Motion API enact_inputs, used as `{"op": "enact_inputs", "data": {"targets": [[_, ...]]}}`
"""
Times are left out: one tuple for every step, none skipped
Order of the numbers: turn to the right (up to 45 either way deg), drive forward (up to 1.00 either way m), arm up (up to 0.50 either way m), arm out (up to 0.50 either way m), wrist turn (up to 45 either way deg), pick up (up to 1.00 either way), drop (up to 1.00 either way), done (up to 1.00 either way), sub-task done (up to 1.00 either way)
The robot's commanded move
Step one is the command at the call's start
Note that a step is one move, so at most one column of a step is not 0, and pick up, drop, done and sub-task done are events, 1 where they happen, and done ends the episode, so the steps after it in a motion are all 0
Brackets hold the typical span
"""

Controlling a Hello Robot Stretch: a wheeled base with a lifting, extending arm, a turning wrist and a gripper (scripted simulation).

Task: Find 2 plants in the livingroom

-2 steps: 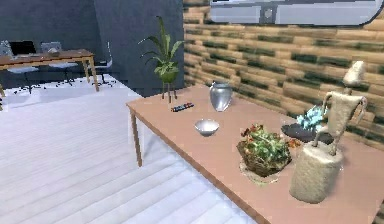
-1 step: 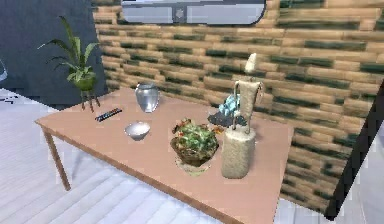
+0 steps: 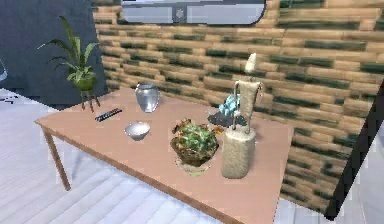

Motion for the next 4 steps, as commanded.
{"op": "enact_inputs", "data": {"targets": [[-45.0,0.00,0.00,0.00,0.0,0.00,0.00,0.00,0.00],[-45.0,0.00,0.00,0.00,0.0,0.00,0.00,0.00,0.00],[-45.0,0.00,0.00,0.00,0.0,0.00,0.00,0.00,0.00],[-24.0,0.00,0.00,0.00,0.0,0.00,0.00,0.00,0.00]]}}
